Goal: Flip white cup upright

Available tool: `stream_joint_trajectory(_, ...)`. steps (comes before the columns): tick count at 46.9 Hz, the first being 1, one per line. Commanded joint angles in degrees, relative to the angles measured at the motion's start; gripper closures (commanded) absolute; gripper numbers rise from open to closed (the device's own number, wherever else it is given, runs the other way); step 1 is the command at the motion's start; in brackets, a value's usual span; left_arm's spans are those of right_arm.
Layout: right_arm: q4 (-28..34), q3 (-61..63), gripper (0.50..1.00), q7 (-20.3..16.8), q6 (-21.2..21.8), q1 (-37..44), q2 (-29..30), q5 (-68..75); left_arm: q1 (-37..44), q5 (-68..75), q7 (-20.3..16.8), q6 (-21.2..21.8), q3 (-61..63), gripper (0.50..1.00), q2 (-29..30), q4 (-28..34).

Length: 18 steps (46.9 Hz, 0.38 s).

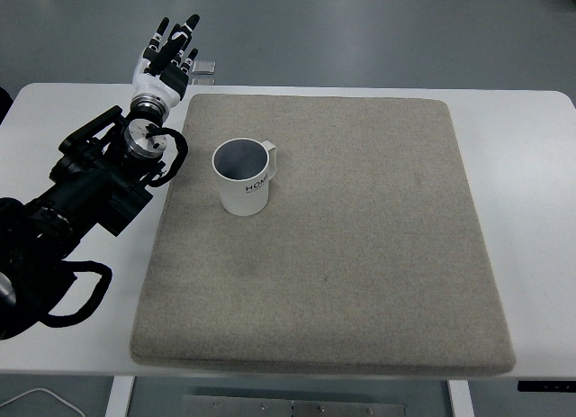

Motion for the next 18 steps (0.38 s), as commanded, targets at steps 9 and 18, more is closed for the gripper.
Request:
stream_joint_trajectory(9, 0.0, 0.0, 0.57, 0.1, 0.0, 0.0, 0.0, 0.1, -0.1, 0.0, 0.3, 0.8, 1.6, 0.506, 0.0, 0.0)
stream_joint_trajectory(18, 0.0, 0.0, 0.57, 0.1, 0.0, 0.0, 0.0, 0.1, 0.1, 0.0, 0.3, 1.0, 1.6, 0.506, 0.0, 0.0)
